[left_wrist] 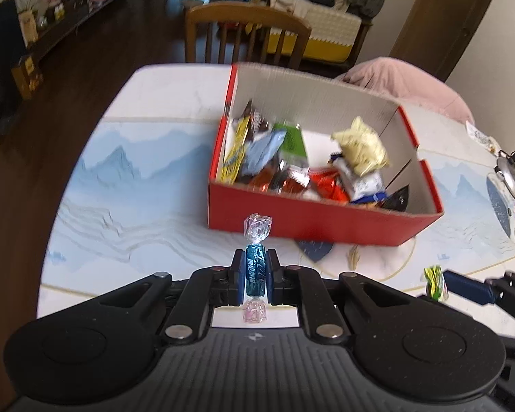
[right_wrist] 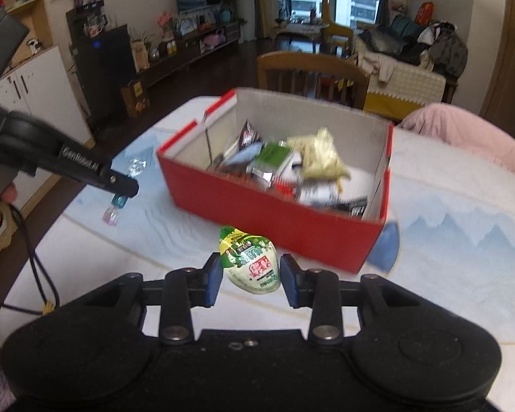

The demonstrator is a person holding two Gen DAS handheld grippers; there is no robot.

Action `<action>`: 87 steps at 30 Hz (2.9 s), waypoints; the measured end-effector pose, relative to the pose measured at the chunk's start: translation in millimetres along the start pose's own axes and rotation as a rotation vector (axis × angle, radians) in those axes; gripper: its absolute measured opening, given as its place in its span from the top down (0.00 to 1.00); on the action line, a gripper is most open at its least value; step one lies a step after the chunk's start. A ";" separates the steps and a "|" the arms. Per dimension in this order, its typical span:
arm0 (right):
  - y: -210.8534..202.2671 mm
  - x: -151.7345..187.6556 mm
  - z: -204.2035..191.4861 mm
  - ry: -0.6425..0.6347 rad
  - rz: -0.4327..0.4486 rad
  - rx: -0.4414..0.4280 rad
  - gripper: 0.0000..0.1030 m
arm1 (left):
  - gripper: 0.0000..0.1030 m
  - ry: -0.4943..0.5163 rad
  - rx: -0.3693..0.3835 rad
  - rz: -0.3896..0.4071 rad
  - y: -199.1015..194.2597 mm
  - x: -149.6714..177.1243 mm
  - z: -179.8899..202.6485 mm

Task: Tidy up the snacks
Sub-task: 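Carry both held snacks over the red box with both tools, then open both tools to drop the snacks into the box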

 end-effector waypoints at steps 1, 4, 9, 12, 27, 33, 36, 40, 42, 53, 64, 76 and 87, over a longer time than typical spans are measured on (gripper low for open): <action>-0.4 -5.8 1.9 0.003 0.008 0.008 0.66 | 0.89 0.010 0.003 0.012 -3.1 -4.0 2.3; 0.7 -23.1 7.9 0.010 0.032 0.027 0.66 | 0.89 0.042 0.009 0.050 -10.9 -17.6 9.8; 9.9 -50.3 22.2 0.031 0.053 0.058 0.66 | 0.89 0.097 0.034 0.074 -14.9 -39.6 25.9; 18.3 -63.9 32.7 0.044 0.055 0.077 0.66 | 0.89 0.121 0.036 0.078 -11.0 -51.5 33.9; 93.9 -59.3 74.8 0.155 -0.104 0.122 0.66 | 0.89 0.155 -0.029 -0.019 60.2 -91.5 43.2; 113.2 -46.0 82.1 0.163 -0.166 0.120 0.66 | 0.89 0.154 -0.034 -0.090 93.2 -87.5 46.8; 120.7 -42.7 83.7 0.158 -0.182 0.117 0.66 | 0.89 0.158 -0.039 -0.117 105.9 -83.6 48.1; 127.3 -36.9 85.6 0.166 -0.200 0.110 0.65 | 0.89 0.155 -0.045 -0.154 119.8 -77.5 45.1; 129.8 -33.8 85.9 0.168 -0.205 0.108 0.65 | 0.89 0.152 -0.047 -0.171 126.2 -73.3 43.0; 130.9 -33.9 85.3 0.152 -0.200 0.122 0.65 | 0.89 0.142 -0.050 -0.183 133.3 -67.2 36.9; 112.7 -36.7 86.2 0.189 -0.157 0.105 0.64 | 0.77 0.117 -0.010 -0.148 109.2 -68.9 31.9; 57.9 -47.4 74.7 0.236 -0.044 0.046 0.59 | 0.72 0.144 0.053 -0.030 49.9 -63.6 37.9; 8.1 -54.6 53.5 0.242 0.061 0.033 0.21 | 0.35 0.157 0.121 0.110 -11.2 -51.8 38.1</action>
Point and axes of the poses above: each gripper's, at about its wrist camera, not at the fingertips, and y roughly the way its jaws point, z to its right, x to its underside, the point moved 9 cm from there along y, roughly the way its jaws point, and after that the axes turned 7 degrees about -y, right-handed, at the moved point
